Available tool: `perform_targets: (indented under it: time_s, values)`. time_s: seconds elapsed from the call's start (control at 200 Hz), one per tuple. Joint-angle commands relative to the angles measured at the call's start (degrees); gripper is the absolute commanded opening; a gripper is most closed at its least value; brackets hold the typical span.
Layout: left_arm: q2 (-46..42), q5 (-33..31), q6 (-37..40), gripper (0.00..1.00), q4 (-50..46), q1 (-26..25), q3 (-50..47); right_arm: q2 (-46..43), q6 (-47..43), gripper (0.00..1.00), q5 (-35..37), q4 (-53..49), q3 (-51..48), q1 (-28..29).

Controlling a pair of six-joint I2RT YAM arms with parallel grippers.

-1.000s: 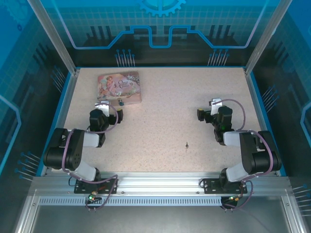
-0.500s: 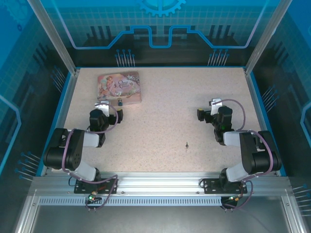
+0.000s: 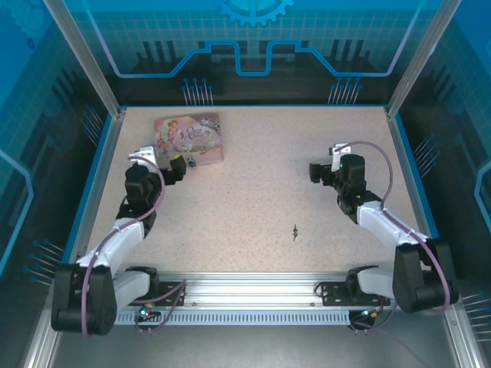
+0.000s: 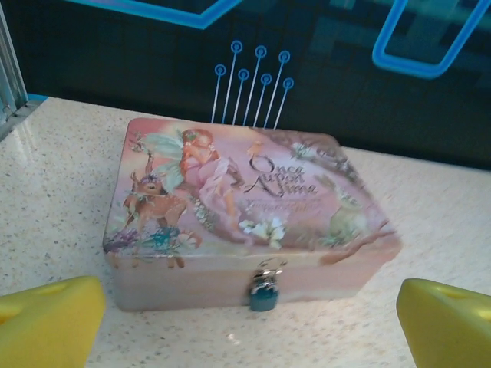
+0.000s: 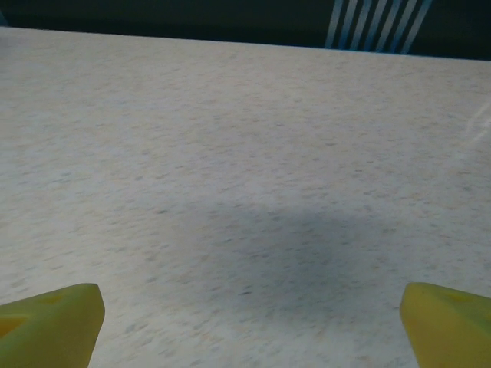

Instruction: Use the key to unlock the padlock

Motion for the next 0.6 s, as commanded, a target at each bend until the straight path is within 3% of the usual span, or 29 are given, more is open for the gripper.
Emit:
perform_targets:
  time_s: [0.0,0.15,0.37,0.595]
  values:
    - [-3.1,6.1,-11.9,0.99,-17.1,0.5,5.6,-4.7,8.2,1.00,-3.1,-21.4,4.2,3.1]
    - [-3.2,15.5,-18.8,0.99,-16.2,-2.5,5.6,-7.7,16.1,0.99,-6.8,-35.2,7.3,8.4]
    - [2.3,14.3,-18.9,0.99,-13.2,-14.1,6.5,-2.8,24.2,0.85,-15.0,-47.0,9.3,12.9]
    - [8.5,13.6,-19.0,0.99,-10.7,-17.5,9.5,8.3,27.4,0.64,-16.1,-52.2,12.6,18.1]
